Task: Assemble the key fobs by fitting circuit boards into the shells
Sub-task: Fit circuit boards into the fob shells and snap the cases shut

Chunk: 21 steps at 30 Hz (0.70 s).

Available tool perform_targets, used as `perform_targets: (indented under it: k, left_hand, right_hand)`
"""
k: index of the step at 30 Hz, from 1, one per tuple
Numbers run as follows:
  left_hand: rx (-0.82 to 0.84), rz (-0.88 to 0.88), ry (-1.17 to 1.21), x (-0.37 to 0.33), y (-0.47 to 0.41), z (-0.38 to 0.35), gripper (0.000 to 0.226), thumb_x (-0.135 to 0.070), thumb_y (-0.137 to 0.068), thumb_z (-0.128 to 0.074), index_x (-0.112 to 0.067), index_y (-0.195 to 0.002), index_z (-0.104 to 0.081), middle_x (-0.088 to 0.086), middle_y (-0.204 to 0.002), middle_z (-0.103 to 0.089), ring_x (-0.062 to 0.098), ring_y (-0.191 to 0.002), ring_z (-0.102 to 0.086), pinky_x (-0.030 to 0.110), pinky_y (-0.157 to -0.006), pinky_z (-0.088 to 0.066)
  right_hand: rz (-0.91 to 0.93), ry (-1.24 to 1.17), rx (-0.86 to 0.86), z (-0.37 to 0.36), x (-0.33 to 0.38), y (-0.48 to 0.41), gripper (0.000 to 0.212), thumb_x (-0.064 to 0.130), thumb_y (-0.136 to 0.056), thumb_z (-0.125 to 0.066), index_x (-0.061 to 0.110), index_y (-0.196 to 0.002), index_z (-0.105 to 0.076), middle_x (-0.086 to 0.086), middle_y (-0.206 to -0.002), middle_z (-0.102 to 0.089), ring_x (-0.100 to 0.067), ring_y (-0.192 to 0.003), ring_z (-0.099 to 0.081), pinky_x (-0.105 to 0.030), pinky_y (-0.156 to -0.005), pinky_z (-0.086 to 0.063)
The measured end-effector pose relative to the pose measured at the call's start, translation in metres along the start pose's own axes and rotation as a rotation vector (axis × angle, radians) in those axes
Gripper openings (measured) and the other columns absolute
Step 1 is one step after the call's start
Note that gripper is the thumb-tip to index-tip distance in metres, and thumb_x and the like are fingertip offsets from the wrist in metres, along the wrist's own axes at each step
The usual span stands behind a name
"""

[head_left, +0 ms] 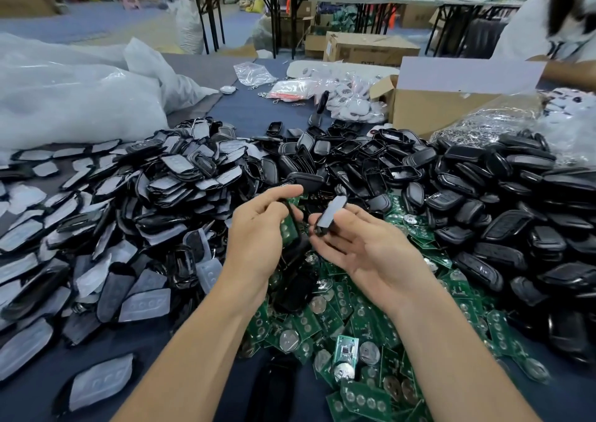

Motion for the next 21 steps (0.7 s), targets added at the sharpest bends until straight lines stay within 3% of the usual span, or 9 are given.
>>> perform_targets:
  k: [1, 5, 7, 10, 13, 15, 19, 21]
  left_hand:
    - [-0.028, -0.002, -0.018, 0.002, -0.003, 0.003, 0.043, -0.006, -0.098, -0.051, -0.037, -0.099, -0.082, -0.008, -0.088, -0.078, 0.019, -0.084, -0.069, 0.038, -0.081, -0.061]
    - [-0.048, -0.053, -0.098, 0.004, -0.010, 0.009, 0.039, -0.006, -0.097, -0.065, -0.041, -0.104, -0.081, -0.014, -0.098, -0.081, 0.003, -0.093, -0.070, 0.023, -0.083, -0.053]
    - [-0.045, -0.086, -0.165, 0.002, -0.011, 0.011, 0.040, -0.008, -0.093, -0.072, -0.047, -0.098, -0.081, -0.019, -0.094, -0.080, 0.003, -0.087, -0.069, 0.018, -0.082, -0.050]
    - [-0.056, -0.176, -0.319, -0.008, -0.007, 0.012, 0.044, -0.014, -0.087, -0.080, -0.058, -0.083, -0.076, -0.043, -0.075, -0.066, -0.020, -0.078, -0.066, 0.000, -0.067, -0.046]
    - [-0.054, -0.241, -0.366, -0.013, -0.002, 0.008, 0.042, -0.016, -0.082, -0.083, -0.057, -0.085, -0.076, -0.051, -0.072, -0.058, -0.032, -0.083, -0.058, -0.007, -0.070, -0.039]
    - [-0.038, -0.231, -0.336, -0.011, -0.002, 0.006, 0.046, -0.016, -0.080, -0.085, -0.059, -0.090, -0.074, -0.046, -0.084, -0.062, -0.027, -0.086, -0.062, -0.004, -0.072, -0.044]
    - [0.054, -0.086, -0.085, 0.005, -0.008, 0.003, 0.043, -0.001, -0.082, -0.082, -0.044, -0.087, -0.083, -0.006, -0.100, -0.082, 0.009, -0.090, -0.079, 0.027, -0.075, -0.064]
    - [0.150, -0.033, -0.010, 0.009, -0.009, -0.002, 0.047, 0.006, -0.082, -0.077, -0.040, -0.091, -0.083, 0.000, -0.105, -0.082, 0.015, -0.092, -0.079, 0.026, -0.075, -0.063]
  right_hand:
    - [0.041, 0.125, -0.030, 0.001, 0.001, -0.001, 0.012, 0.004, -0.099, -0.063, 0.003, -0.111, -0.066, -0.017, -0.104, -0.078, -0.027, -0.094, -0.076, -0.037, -0.079, -0.063]
    - [0.168, 0.420, -0.071, -0.004, 0.000, 0.000, 0.011, 0.005, -0.095, -0.070, 0.013, -0.102, -0.072, -0.009, -0.091, -0.074, -0.022, -0.089, -0.073, -0.039, -0.080, -0.065]
    - [0.187, 0.452, -0.056, -0.007, -0.001, 0.001, 0.015, 0.006, -0.094, -0.071, 0.019, -0.099, -0.076, -0.002, -0.084, -0.073, -0.017, -0.086, -0.072, -0.041, -0.081, -0.065]
    - [0.221, 0.503, -0.056, -0.007, 0.001, 0.001, 0.017, 0.011, -0.089, -0.075, 0.027, -0.095, -0.078, 0.005, -0.084, -0.077, -0.016, -0.087, -0.075, -0.040, -0.082, -0.065]
    - [0.278, 0.700, -0.122, -0.004, 0.004, 0.002, 0.025, 0.030, -0.075, -0.077, 0.037, -0.098, -0.076, 0.011, -0.092, -0.080, -0.012, -0.088, -0.076, -0.043, -0.088, -0.062]
    - [0.303, 0.798, -0.143, -0.004, 0.005, 0.003, 0.028, 0.034, -0.072, -0.076, 0.042, -0.099, -0.074, 0.017, -0.092, -0.079, -0.008, -0.083, -0.076, -0.044, -0.086, -0.063]
    - [0.380, 0.858, -0.161, -0.005, 0.011, 0.005, 0.025, 0.028, -0.076, -0.078, 0.042, -0.097, -0.074, 0.021, -0.090, -0.078, -0.007, -0.078, -0.076, -0.040, -0.081, -0.064]
    - [0.417, 0.873, -0.172, -0.004, 0.016, 0.006, 0.026, 0.022, -0.079, -0.080, 0.043, -0.094, -0.073, 0.026, -0.086, -0.076, -0.005, -0.074, -0.076, -0.037, -0.078, -0.064]
Point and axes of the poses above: each hand's wrist, its own y-axis away from the middle knuckle, its own z-axis out of the back of the hand, x = y × z, the point moved 8 cm from there along -y, towards the middle knuckle
